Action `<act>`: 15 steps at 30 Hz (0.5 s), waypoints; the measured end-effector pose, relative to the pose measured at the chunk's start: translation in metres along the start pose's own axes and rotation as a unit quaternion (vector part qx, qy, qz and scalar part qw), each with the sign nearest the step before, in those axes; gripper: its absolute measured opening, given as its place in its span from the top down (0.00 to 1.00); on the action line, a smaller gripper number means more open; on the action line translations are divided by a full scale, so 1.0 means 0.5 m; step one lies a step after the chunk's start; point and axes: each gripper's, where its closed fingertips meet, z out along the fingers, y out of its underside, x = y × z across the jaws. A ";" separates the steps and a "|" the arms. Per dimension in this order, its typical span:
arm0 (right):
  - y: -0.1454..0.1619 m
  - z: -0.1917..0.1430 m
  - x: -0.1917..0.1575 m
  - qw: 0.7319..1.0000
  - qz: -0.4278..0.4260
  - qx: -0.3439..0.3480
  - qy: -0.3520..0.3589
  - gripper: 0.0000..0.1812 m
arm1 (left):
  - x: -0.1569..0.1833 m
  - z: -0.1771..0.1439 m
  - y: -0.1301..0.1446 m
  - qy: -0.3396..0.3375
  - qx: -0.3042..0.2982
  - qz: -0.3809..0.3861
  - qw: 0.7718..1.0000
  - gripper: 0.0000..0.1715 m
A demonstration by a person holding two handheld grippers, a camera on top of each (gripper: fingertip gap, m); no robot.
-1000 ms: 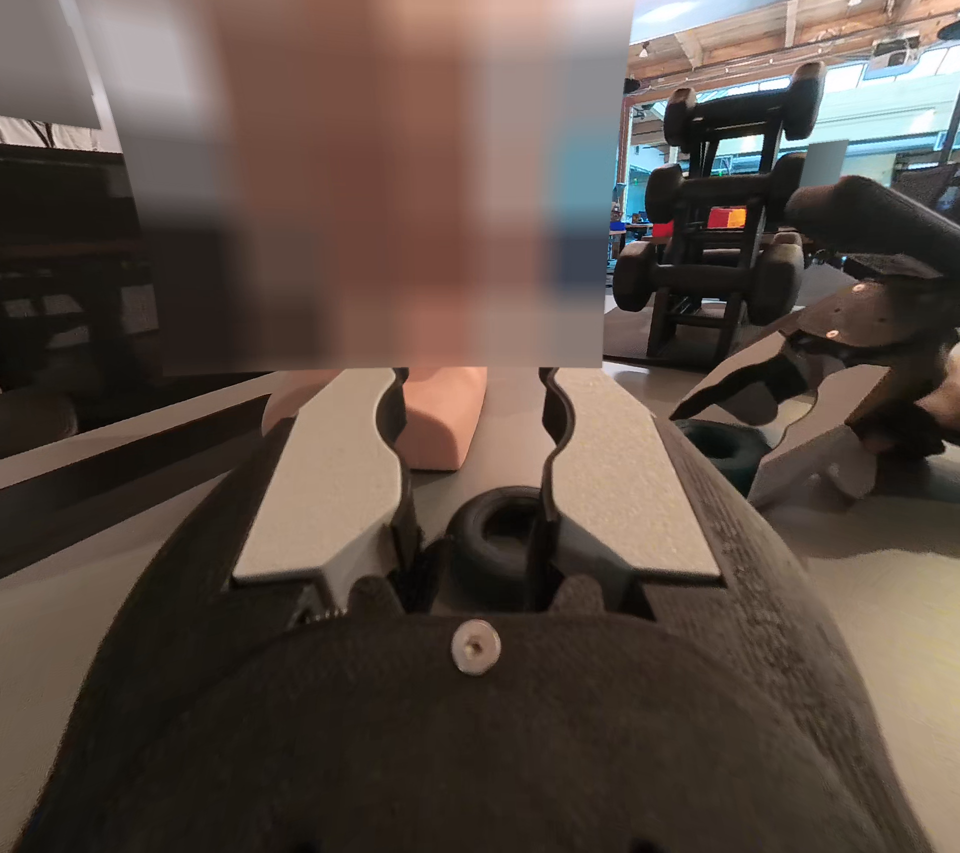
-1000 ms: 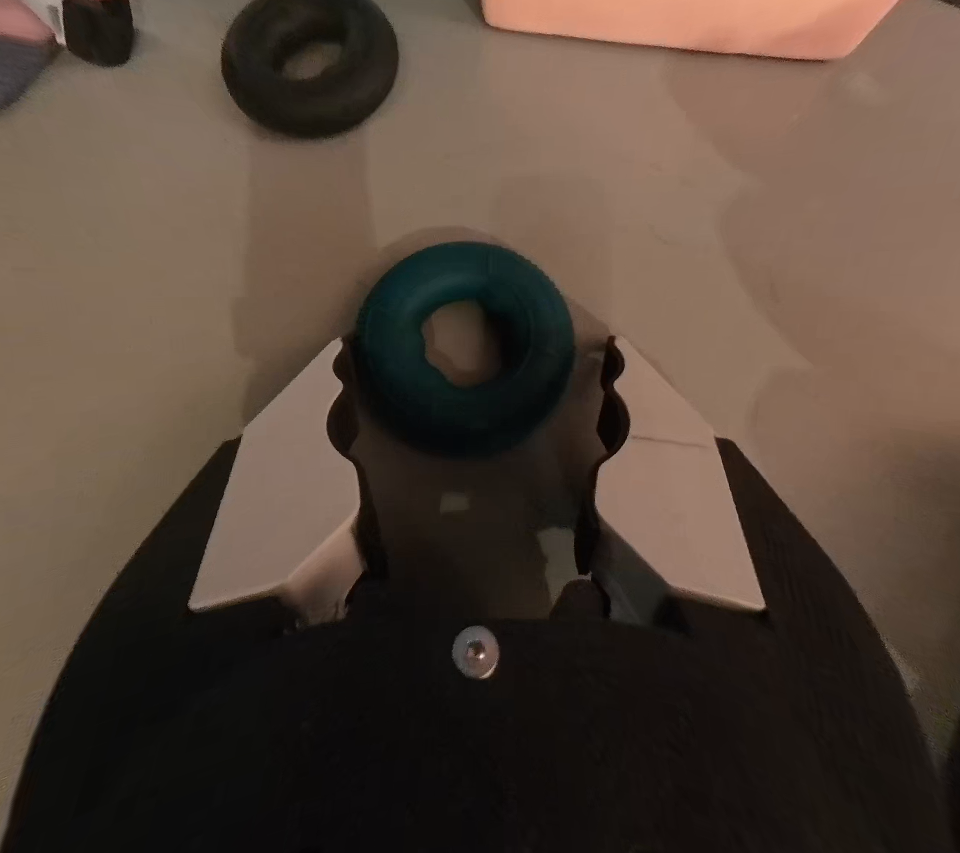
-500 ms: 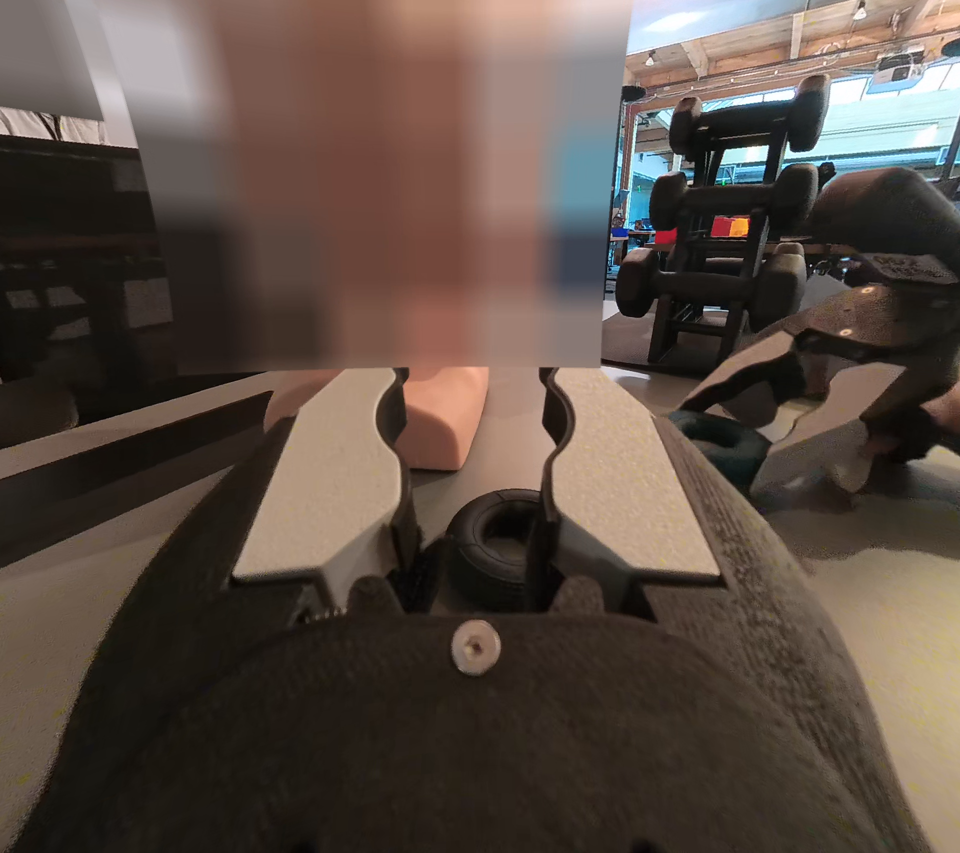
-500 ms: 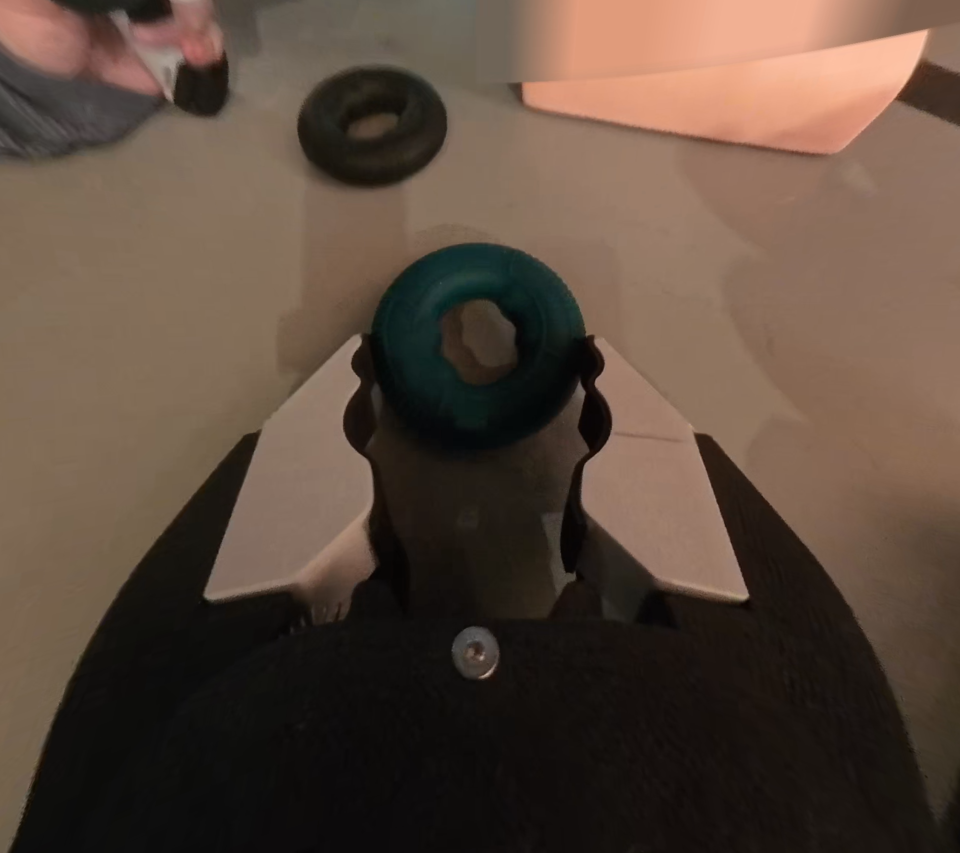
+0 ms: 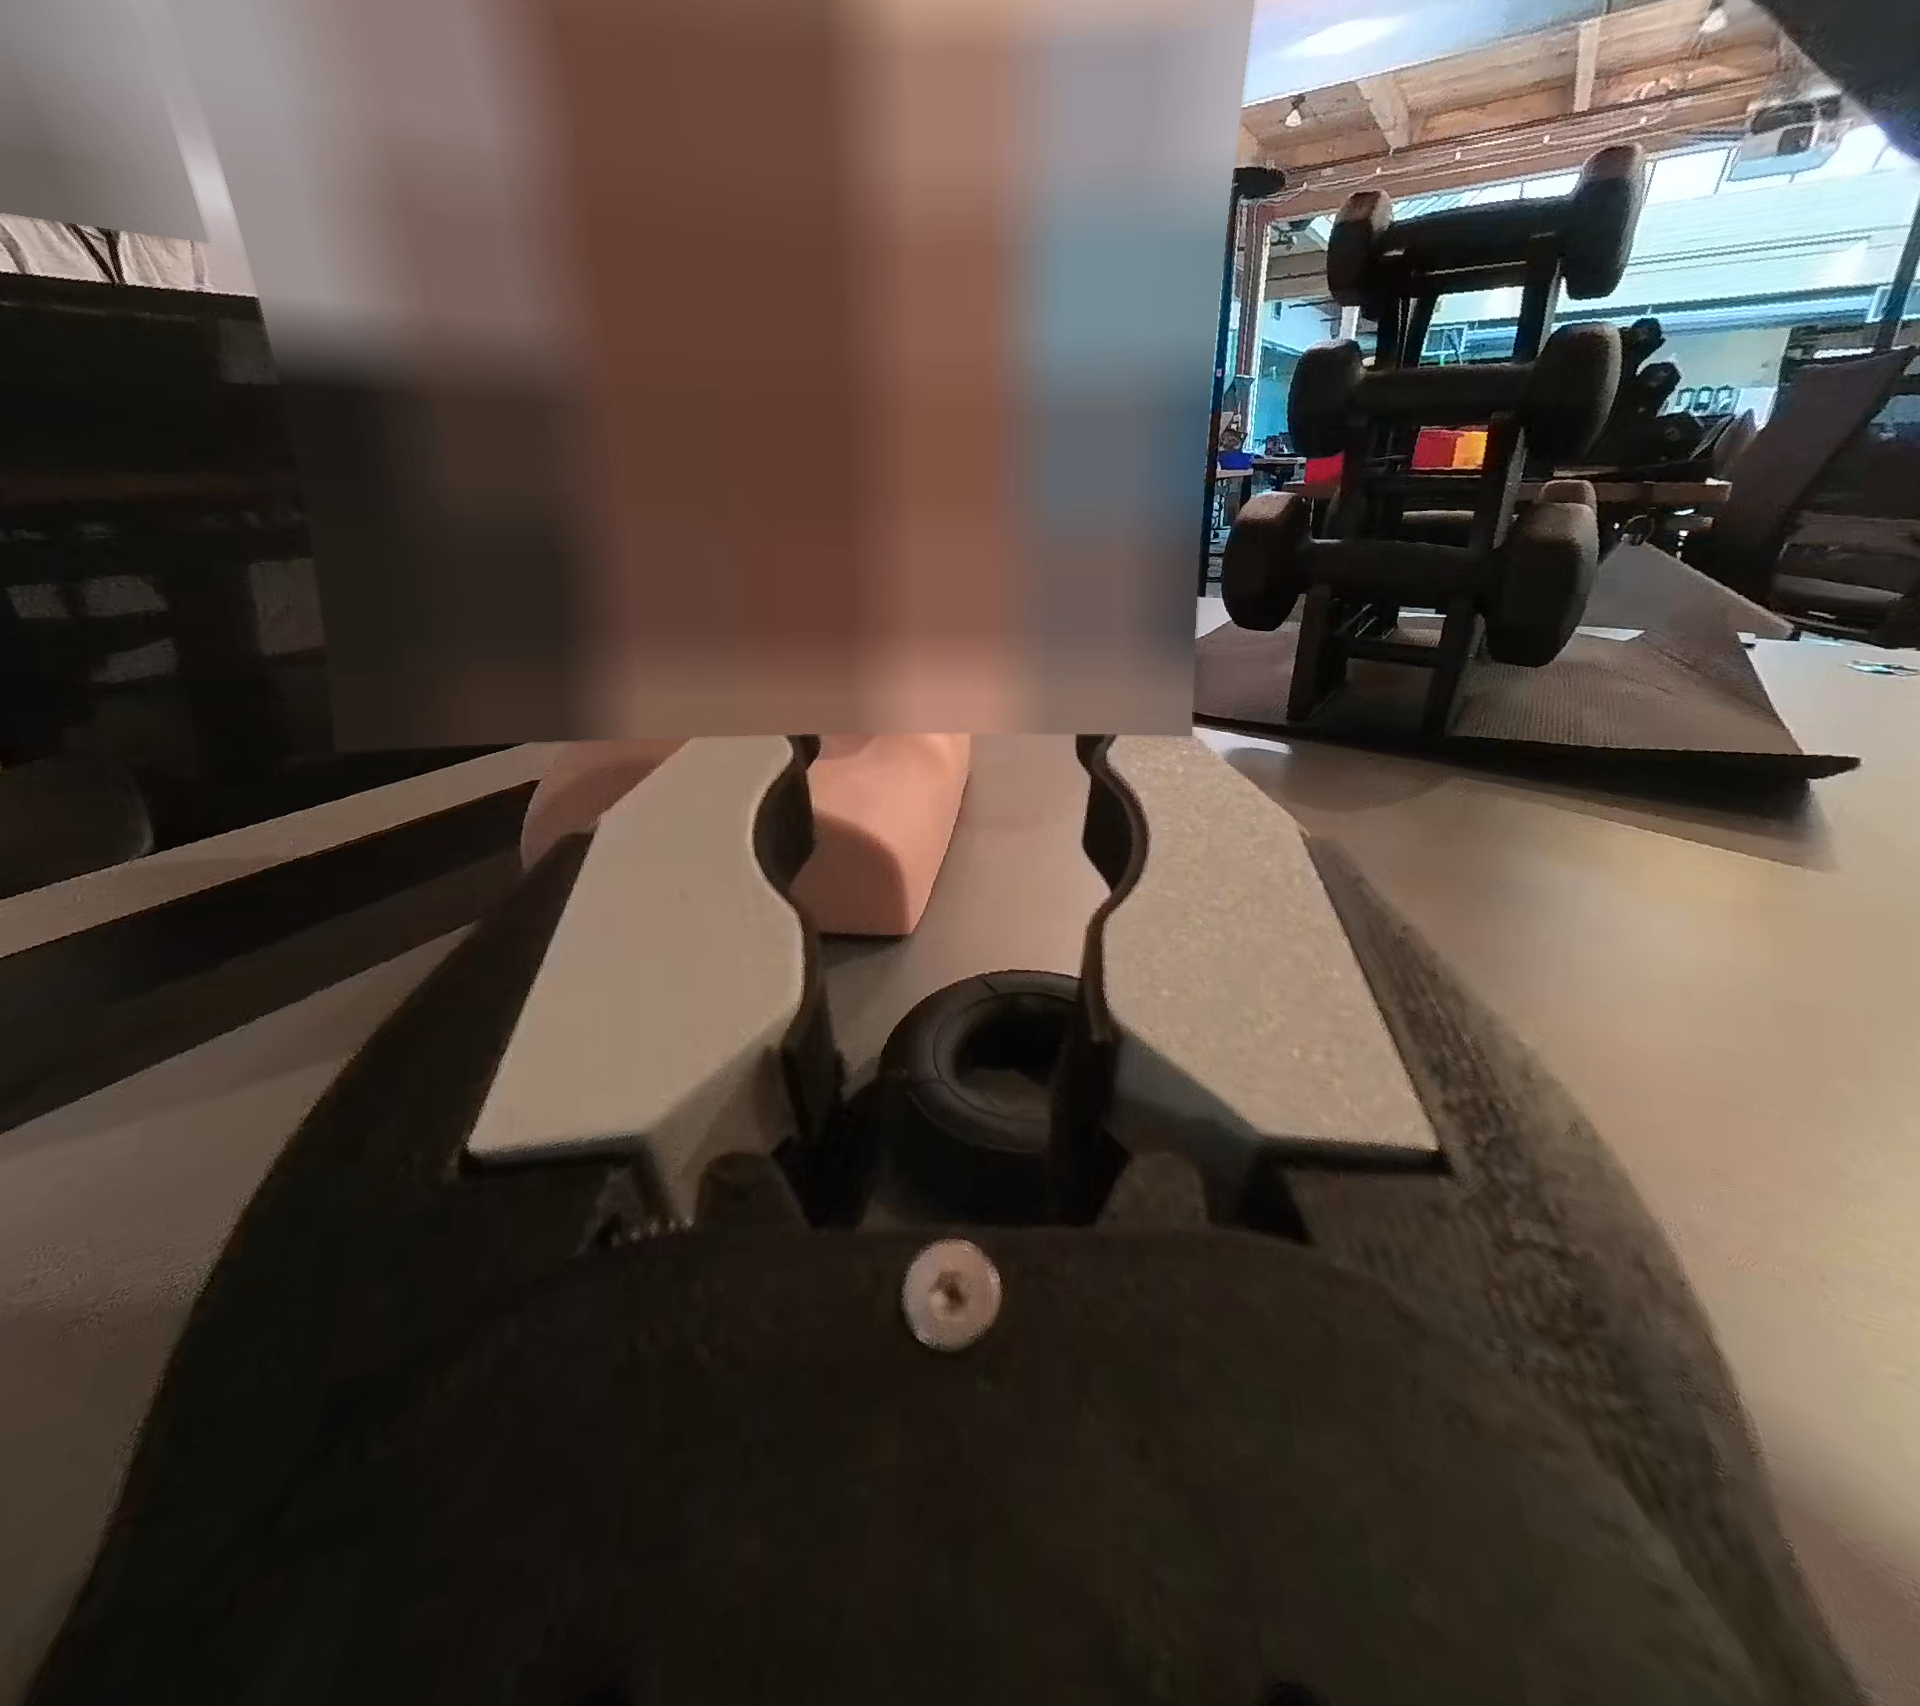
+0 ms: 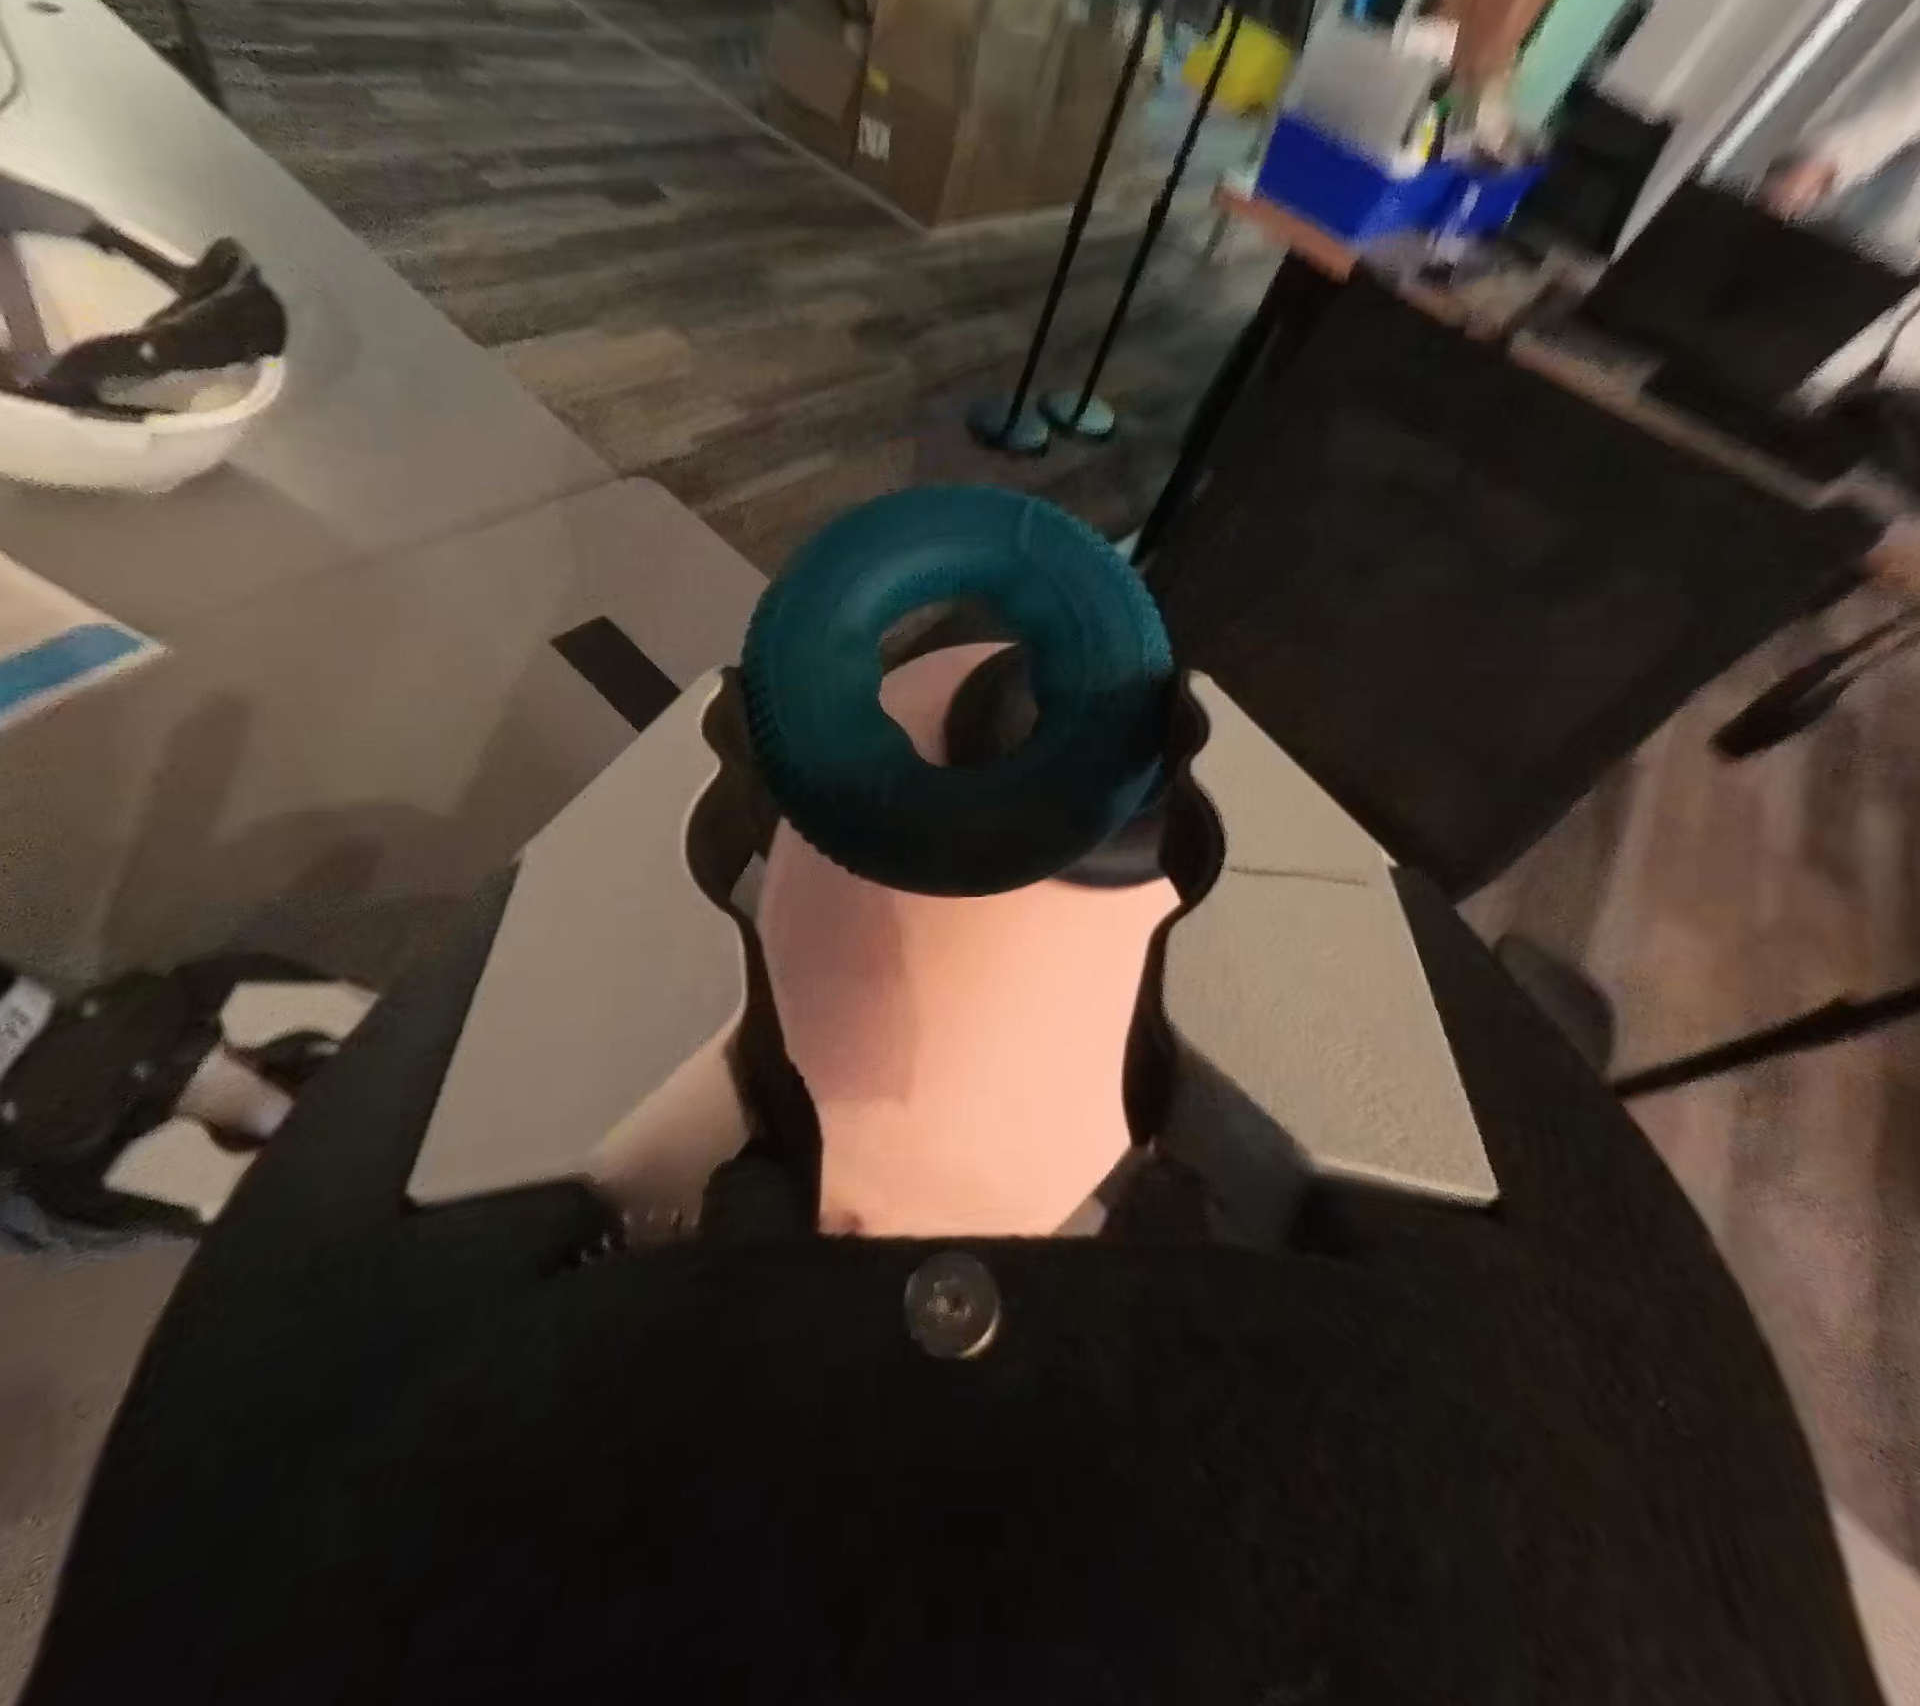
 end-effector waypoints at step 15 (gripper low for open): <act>0.065 0.100 0.091 0.978 0.144 -0.147 -0.025 0.56 | 0.009 0.005 0.004 0.007 -0.006 0.012 1.000 0.72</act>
